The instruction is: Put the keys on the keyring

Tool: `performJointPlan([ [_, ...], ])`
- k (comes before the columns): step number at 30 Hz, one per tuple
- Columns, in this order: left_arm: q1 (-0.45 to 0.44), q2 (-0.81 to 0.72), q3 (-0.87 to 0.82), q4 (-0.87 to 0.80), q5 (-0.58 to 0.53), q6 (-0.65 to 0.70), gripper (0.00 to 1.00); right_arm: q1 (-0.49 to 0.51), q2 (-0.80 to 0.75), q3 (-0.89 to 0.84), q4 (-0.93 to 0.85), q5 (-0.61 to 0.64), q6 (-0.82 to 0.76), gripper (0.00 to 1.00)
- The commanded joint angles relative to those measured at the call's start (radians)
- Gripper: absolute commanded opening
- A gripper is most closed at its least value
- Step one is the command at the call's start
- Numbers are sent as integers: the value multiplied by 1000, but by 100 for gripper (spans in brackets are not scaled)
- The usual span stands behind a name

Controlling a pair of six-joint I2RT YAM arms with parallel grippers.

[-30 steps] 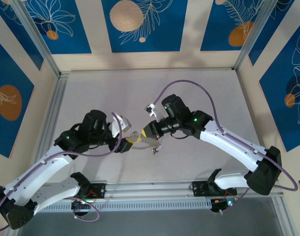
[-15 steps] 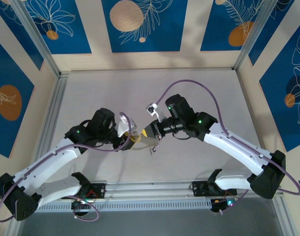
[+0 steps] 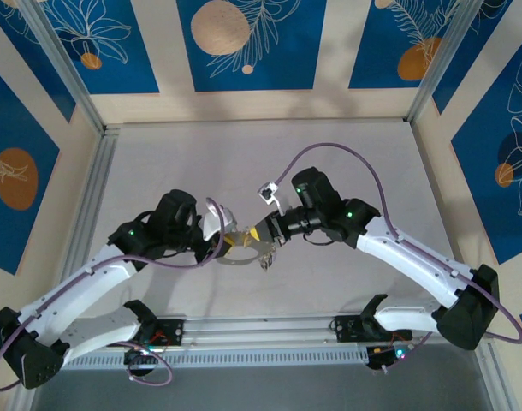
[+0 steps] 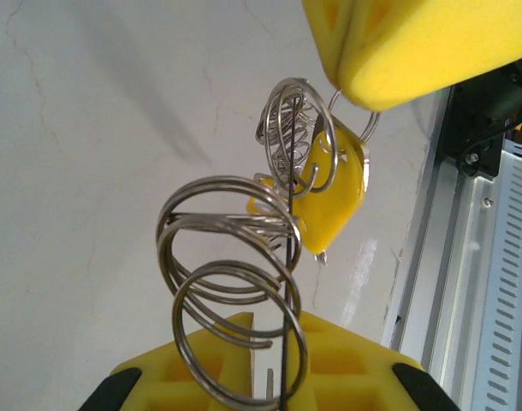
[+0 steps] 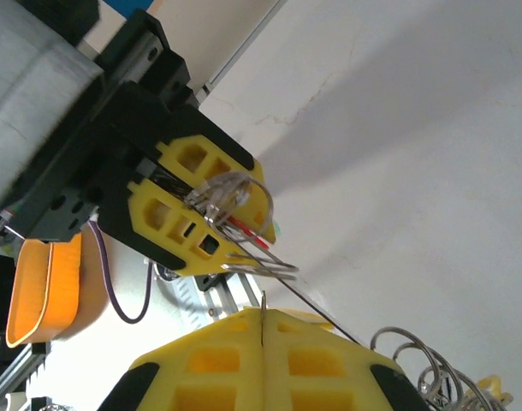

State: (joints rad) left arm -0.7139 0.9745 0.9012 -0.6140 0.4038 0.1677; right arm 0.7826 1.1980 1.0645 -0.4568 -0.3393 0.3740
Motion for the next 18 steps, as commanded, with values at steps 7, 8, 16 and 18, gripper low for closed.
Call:
performJointPlan([
  [7, -6, -41, -12, 33, 53, 31, 0, -22, -46, -23, 6, -21, 6, 0],
  [8, -7, -46, -15, 33, 53, 30, 0, -22, -45, -24, 6, -27, 2, 0],
  [16, -7, -69, -6, 16, 52, 40, 0, -34, -142, -121, 32, -69, -48, 0],
  [18, -7, -71, -4, 16, 46, 42, 0, -67, -147, -150, 28, -53, -15, 0],
])
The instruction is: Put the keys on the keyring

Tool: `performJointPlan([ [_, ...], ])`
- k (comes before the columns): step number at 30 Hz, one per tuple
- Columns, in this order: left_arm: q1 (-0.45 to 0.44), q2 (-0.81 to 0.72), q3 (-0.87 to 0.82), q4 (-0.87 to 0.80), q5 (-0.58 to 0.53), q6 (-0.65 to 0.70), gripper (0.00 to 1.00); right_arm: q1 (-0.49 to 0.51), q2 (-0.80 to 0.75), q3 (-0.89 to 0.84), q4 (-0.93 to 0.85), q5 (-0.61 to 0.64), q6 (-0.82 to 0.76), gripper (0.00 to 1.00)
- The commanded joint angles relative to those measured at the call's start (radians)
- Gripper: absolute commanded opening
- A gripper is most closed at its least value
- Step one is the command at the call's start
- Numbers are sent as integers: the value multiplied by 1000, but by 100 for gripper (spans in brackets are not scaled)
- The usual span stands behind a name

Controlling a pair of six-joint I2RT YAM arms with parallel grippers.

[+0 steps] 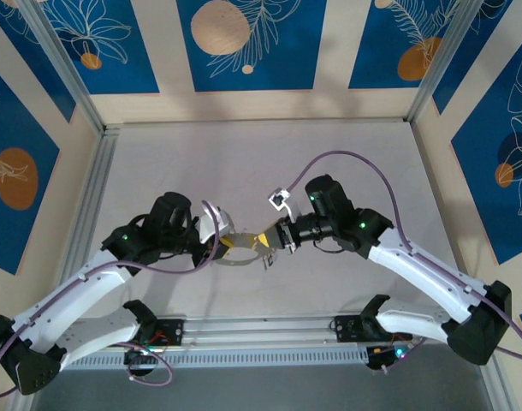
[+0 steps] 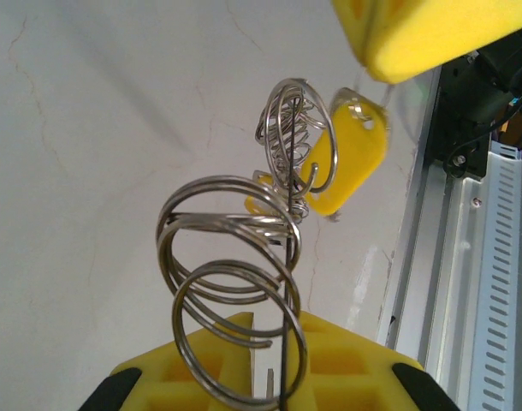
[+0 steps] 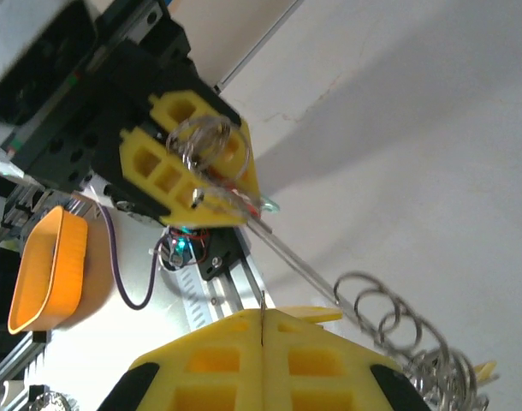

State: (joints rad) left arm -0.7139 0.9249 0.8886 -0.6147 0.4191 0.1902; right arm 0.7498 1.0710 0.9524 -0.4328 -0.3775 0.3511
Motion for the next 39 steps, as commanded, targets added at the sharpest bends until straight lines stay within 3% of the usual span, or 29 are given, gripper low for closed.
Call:
performJointPlan([
  [1, -6, -24, 10, 18, 27, 19, 0, -57, -16, -48, -5, 14, 34, 0],
  [3, -5, -25, 6, 18, 12, 17, 0, -108, -18, -76, 2, 65, 97, 0],
  [8, -6, -41, -4, 7, -33, 11, 0, -229, -85, -196, 172, 1, 238, 0],
  [13, -7, -57, -14, 16, -30, 13, 0, -260, -75, -188, 38, 149, 226, 0],
  [18, -10, -60, -14, 15, -19, 21, 0, -333, 12, -233, 51, 133, 256, 0],
  [27, -22, -68, -8, 9, 8, 24, 0, -260, 243, -269, 283, -44, 270, 0],
  [33, -24, -58, -10, 5, 37, 20, 0, -212, 399, -282, 347, -66, 301, 0],
  [39, -23, -69, -9, -5, 49, 13, 0, -208, 411, -279, 360, -60, 294, 19],
])
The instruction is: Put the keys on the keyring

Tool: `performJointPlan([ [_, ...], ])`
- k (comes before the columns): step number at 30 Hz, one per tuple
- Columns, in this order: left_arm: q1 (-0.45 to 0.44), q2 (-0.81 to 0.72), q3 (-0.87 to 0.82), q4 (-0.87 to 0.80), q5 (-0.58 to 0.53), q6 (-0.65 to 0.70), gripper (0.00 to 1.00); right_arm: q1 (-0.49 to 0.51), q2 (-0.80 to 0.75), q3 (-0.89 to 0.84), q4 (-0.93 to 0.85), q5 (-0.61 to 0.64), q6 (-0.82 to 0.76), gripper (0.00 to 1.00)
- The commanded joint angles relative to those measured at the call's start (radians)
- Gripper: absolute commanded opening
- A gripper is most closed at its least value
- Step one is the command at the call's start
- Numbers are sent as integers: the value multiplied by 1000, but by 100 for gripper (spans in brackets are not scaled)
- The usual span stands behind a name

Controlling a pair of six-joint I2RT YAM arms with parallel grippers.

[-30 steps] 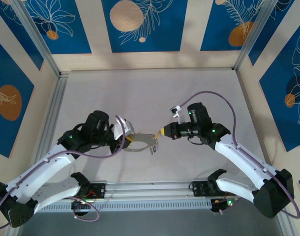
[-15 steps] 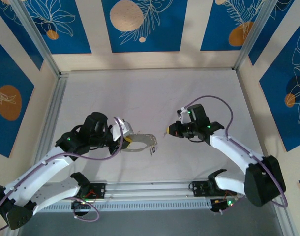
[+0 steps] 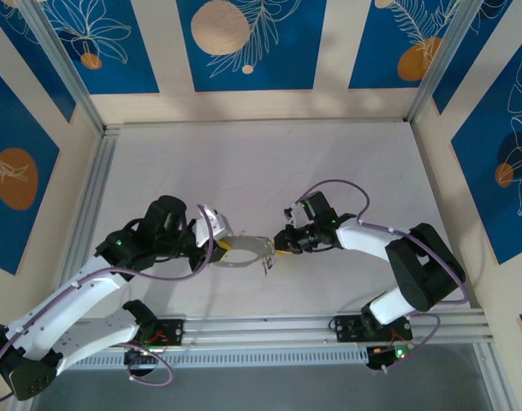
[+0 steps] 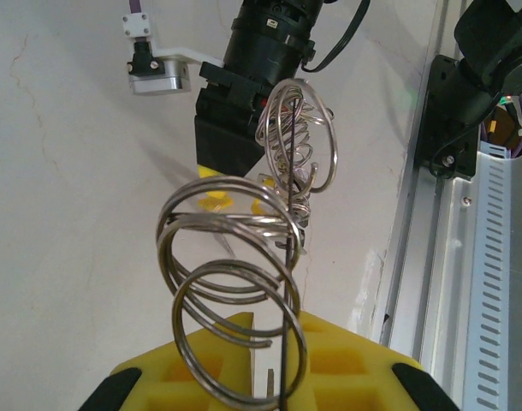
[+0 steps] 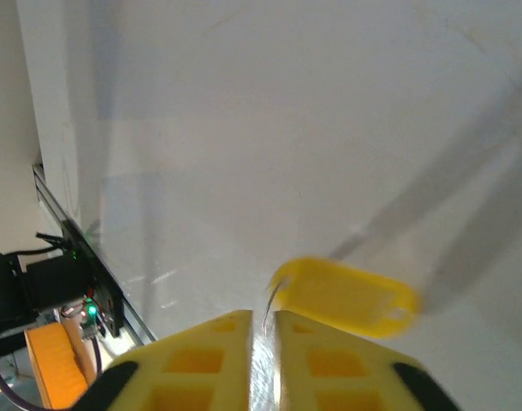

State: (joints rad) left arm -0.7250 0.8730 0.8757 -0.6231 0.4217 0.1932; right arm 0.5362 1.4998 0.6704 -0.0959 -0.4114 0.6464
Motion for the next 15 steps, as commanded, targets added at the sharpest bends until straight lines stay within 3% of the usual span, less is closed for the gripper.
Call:
performJointPlan([
  [1, -12, -17, 5, 2, 49, 9, 0, 5, -33, 9, 5, -12, -13, 21],
  [8, -13, -12, 8, -2, 102, -3, 0, 8, -220, 52, -145, 77, -127, 45],
  [11, -13, -11, 18, -17, 125, -6, 0, 17, -368, 70, -181, 88, -197, 49],
  [15, -13, -10, 29, -33, 140, -1, 0, 32, -532, 69, -130, -25, -263, 53],
])
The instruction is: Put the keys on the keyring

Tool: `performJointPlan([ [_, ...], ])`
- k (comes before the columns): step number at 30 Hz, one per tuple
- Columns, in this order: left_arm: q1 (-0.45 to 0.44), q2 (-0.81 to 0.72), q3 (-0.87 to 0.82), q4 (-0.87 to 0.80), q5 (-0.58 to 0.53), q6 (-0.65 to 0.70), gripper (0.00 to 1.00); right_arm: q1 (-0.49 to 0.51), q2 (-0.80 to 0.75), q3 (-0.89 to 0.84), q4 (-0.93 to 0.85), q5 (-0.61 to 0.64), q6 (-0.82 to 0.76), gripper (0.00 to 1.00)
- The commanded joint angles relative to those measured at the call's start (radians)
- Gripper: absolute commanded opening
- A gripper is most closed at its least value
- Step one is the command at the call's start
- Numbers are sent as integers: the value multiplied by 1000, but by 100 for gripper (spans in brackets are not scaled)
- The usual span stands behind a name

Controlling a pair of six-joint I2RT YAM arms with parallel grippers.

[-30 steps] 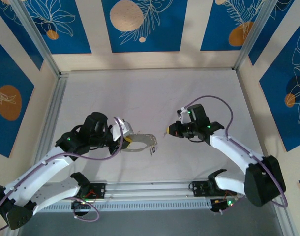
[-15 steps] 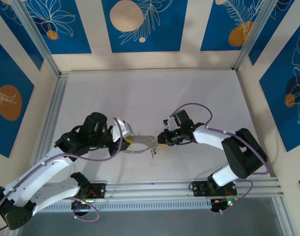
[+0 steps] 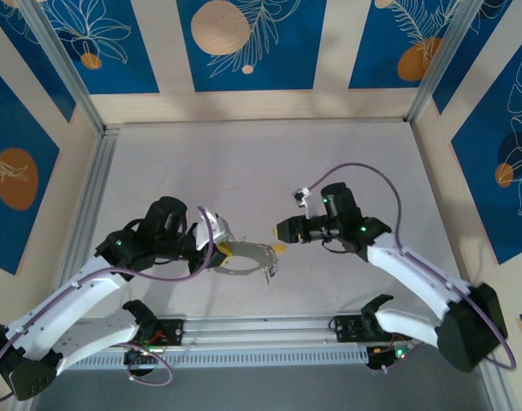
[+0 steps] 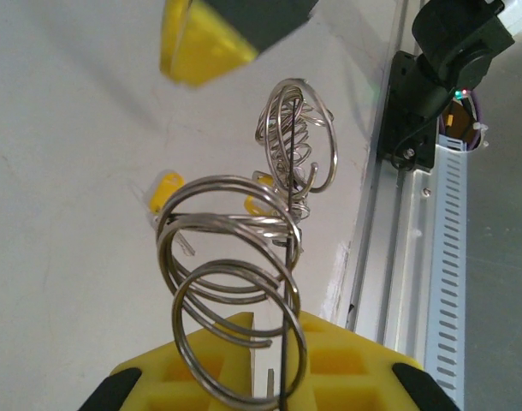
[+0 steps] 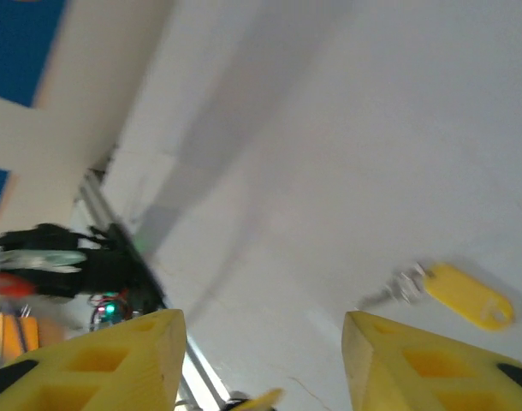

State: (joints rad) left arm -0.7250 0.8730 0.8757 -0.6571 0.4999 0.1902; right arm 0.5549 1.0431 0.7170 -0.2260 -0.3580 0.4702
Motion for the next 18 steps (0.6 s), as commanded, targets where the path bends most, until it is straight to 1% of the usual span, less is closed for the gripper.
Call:
performJointPlan([
  [1, -13, -7, 34, -4, 68, 3, 0, 18, -105, 22, 28, -122, -89, 54],
  [4, -13, 0, 46, -20, 95, 8, 0, 22, -129, 23, 117, -266, -74, 58],
  [7, -15, 7, 53, -27, 115, 6, 0, 50, -112, 15, 203, -345, -51, 59],
  [12, -18, 4, 62, -27, 147, -3, 0, 125, -78, 57, 189, -372, -101, 58],
  [15, -18, 4, 66, -18, 168, -6, 0, 150, -55, 79, 186, -375, -122, 57],
  [18, -21, 7, 66, -12, 178, -8, 0, 162, -30, 98, 195, -383, -134, 53],
])
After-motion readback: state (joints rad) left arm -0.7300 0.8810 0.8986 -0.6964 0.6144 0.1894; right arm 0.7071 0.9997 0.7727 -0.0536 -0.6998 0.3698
